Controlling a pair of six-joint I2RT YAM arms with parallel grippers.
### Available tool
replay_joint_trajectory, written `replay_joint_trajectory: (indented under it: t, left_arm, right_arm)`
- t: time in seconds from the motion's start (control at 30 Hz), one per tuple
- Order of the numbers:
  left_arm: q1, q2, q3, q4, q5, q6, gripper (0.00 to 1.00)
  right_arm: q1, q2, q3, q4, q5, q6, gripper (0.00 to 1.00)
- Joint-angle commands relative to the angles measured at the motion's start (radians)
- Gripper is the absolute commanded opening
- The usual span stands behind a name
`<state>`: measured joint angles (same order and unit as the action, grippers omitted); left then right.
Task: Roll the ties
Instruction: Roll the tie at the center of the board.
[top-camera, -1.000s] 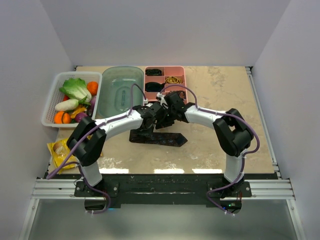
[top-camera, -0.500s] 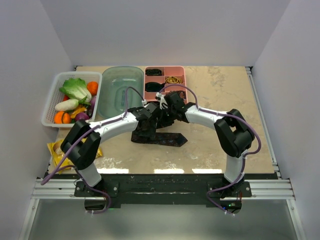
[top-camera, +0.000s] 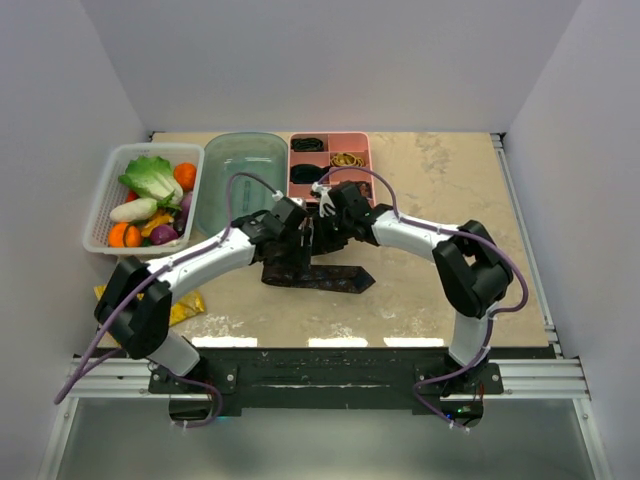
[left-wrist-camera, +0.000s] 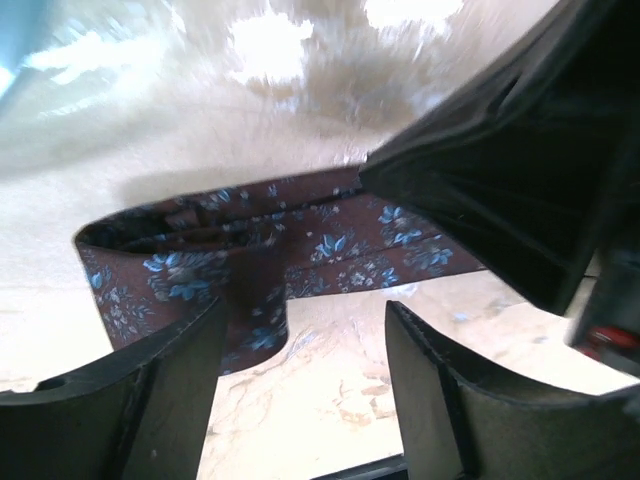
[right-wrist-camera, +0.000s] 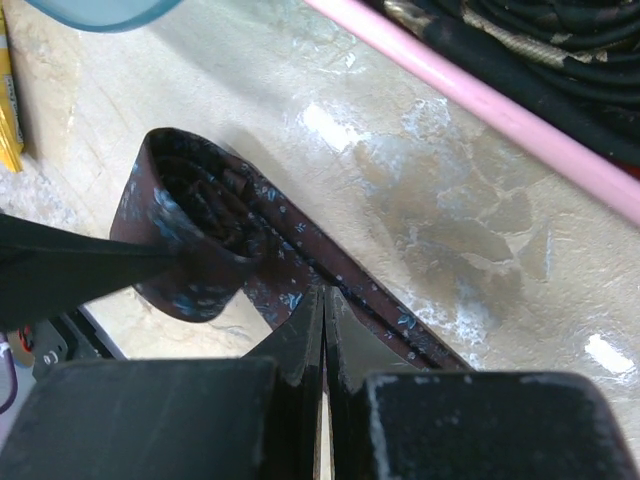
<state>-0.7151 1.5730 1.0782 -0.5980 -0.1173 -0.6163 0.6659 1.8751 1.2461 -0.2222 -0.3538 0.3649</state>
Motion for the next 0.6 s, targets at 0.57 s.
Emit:
replay_joint_trajectory:
  t: [0.57]
  left_arm:
    - [0.496, -0.335, -0.343, 0.237, 0.495, 0.066, 0.76]
  right_arm:
    - [0.144, -0.047, 0.082, 0.070, -0.047, 0.051, 0.00]
